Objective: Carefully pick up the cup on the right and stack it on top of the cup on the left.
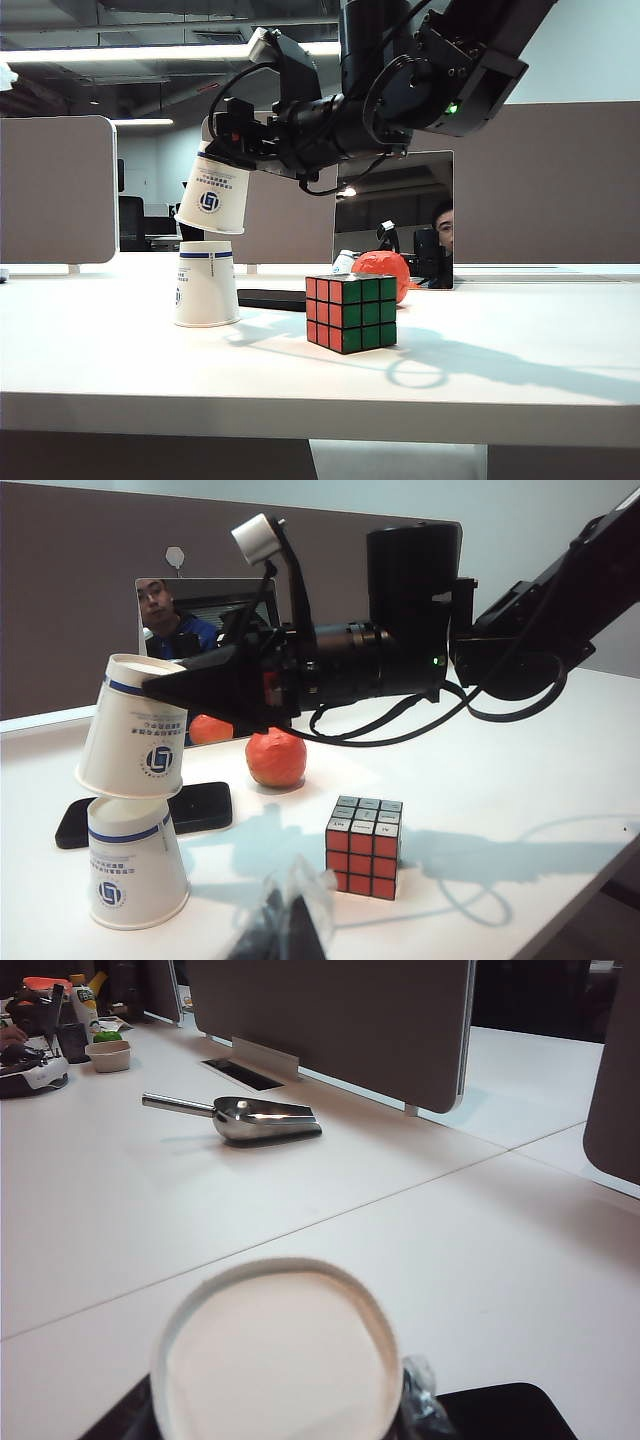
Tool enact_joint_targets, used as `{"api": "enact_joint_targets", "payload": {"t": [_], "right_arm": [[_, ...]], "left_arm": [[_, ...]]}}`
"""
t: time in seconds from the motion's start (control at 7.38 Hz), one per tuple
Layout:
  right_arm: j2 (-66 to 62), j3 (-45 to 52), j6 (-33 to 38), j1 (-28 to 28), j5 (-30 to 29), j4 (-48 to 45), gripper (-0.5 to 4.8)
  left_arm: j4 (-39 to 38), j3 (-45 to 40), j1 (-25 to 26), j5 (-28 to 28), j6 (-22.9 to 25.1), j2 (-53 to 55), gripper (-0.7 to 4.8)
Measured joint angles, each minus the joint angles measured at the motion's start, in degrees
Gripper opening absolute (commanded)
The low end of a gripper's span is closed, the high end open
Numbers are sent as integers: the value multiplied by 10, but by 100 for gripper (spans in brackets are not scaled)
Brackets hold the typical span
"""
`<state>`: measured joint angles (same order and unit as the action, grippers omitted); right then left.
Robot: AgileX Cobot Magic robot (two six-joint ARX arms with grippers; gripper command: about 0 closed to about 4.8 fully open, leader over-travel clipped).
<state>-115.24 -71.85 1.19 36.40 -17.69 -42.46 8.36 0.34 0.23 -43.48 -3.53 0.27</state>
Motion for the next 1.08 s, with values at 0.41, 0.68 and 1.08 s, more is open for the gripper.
{"api": "enact_joint_targets", "payload": {"t": [0.41,0.68,1.08], "right_arm": [[-43,-37,0,-4,0,16,273],[-52,-54,0,-3,-1,36,274],[-52,-54,0,1,-1,128,274]], "left_arm": [[0,0,0,0,0,0,-5],[0,0,0,0,-2,0,-5],[0,0,0,0,-2,0,-5]]}}
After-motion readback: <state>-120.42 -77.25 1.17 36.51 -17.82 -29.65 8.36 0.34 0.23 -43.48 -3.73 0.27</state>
